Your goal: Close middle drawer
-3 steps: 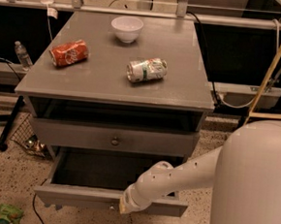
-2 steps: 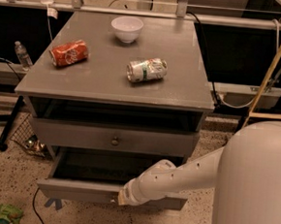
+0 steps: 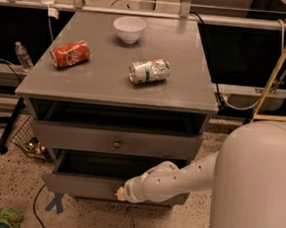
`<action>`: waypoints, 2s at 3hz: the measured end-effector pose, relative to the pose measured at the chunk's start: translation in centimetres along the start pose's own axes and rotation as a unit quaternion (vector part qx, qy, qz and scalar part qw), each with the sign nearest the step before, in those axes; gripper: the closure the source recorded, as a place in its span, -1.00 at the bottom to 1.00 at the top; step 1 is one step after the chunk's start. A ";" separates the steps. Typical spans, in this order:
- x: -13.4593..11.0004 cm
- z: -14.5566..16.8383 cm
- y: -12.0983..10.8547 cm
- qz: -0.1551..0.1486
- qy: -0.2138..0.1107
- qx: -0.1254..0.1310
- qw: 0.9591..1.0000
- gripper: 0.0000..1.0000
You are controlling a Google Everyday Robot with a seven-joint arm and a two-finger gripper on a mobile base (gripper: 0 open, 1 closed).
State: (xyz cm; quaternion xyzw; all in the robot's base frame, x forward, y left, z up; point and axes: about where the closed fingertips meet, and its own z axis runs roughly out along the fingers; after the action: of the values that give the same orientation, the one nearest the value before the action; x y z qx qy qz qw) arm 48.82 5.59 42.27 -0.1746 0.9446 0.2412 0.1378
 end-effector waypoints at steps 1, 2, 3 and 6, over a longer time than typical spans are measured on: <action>-2.0 0.2 -0.9 -0.016 -0.032 -0.004 0.999 1.00; -3.8 0.9 -1.6 -0.029 -0.059 -0.008 0.998 1.00; -5.5 1.9 -2.2 -0.037 -0.086 -0.013 0.996 1.00; -8.5 3.1 -1.9 -0.057 -0.138 -0.017 0.989 1.00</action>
Offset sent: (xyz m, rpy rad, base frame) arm 0.0592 0.0162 -0.0170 0.0768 -0.2046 -0.0036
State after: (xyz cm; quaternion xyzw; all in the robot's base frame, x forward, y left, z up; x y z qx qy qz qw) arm 57.81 7.78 41.83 -0.1957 0.9007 0.2711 0.2775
